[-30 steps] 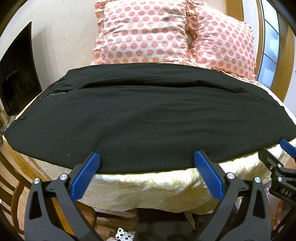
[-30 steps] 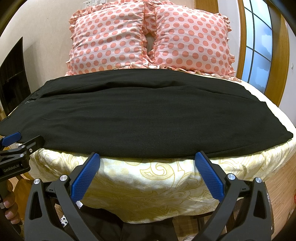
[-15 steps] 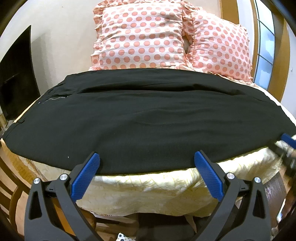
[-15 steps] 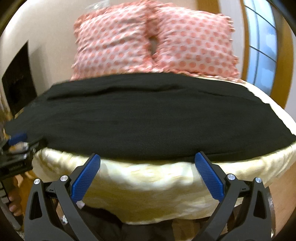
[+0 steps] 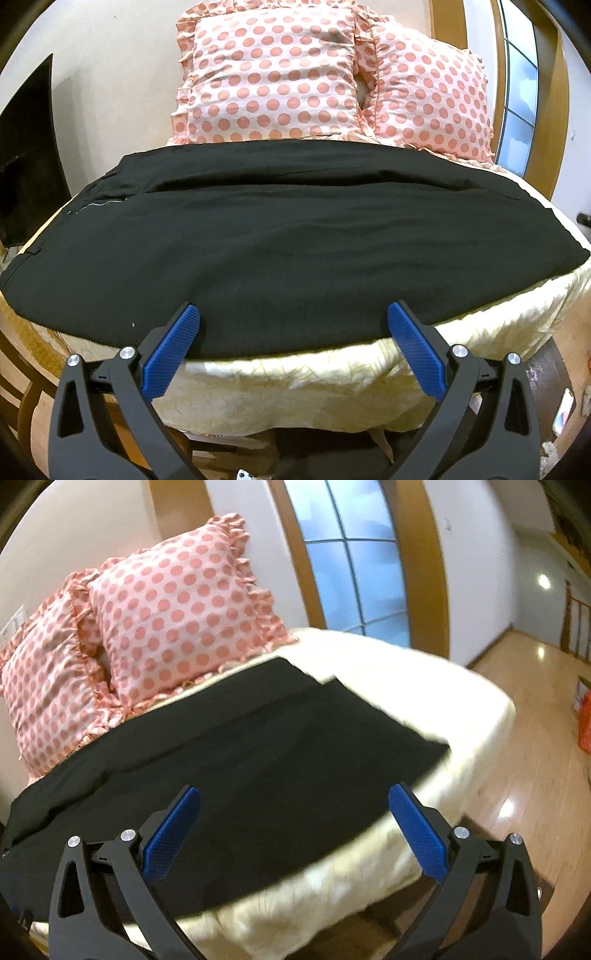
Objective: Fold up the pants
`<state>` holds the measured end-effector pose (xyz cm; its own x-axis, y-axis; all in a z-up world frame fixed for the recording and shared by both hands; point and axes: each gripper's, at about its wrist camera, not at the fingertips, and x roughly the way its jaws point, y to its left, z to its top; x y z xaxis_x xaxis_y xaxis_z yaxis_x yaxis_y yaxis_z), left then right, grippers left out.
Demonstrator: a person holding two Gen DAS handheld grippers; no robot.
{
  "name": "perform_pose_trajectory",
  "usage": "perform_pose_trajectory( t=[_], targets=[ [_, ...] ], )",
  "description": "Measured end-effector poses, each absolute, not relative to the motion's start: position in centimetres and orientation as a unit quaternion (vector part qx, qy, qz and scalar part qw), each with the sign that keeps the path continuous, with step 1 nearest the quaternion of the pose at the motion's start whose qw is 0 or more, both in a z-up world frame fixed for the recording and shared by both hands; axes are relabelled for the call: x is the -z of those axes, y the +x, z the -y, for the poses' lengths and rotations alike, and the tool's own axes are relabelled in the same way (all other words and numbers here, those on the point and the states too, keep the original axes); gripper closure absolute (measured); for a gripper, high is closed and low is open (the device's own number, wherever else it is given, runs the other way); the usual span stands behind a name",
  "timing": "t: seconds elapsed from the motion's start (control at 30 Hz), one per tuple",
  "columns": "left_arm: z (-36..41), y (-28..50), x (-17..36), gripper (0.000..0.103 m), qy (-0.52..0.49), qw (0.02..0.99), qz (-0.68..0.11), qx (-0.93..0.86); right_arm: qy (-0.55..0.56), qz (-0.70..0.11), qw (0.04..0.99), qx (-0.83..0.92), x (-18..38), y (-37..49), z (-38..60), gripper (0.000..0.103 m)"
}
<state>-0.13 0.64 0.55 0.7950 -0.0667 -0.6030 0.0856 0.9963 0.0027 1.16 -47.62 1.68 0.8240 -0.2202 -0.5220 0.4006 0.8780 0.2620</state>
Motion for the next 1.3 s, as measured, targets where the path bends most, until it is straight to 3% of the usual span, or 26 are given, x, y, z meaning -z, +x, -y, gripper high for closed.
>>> perform_pose_trajectory(
  t=[0.3, 0.63, 0.8, 1.03, 1.2, 1.3],
  targets=[
    [-1.8, 2.1, -3.5, 0.002, 0.007, 0.956, -0.293, 0.017, 0.132, -0.302, 0.94, 0.084, -5.9, 14.6, 49.0, 0.001],
    [-3.6, 6.8, -5.5, 0.002, -0.018, 0.952, -0.306, -0.003, 0.127, -0.395, 0.894, 0.172, -3.1, 30.6, 55.1, 0.012],
    [-3.5, 8.7, -5.9, 0.002, -0.013, 0.95, -0.312, -0.005, 0.196, -0.419, 0.871, 0.165, -1.0, 33.8, 58.5, 0.029],
    [-2.7, 10.5, -4.9, 0.002, -0.006, 0.944, -0.331, -0.002, 0.159, -0.434, 0.876, 0.137, 0.2, 35.0, 57.9, 0.05],
    [-1.9, 10.8, -4.5, 0.002, -0.002, 0.941, -0.337, 0.005, 0.154, -0.424, 0.884, 0.121, 0.5, 34.1, 58.2, 0.08],
    [-1.6, 10.7, -4.6, 0.002, 0.003, 0.942, -0.336, 0.007, 0.144, -0.418, 0.891, 0.101, 0.1, 32.7, 57.6, 0.091]
  ],
)
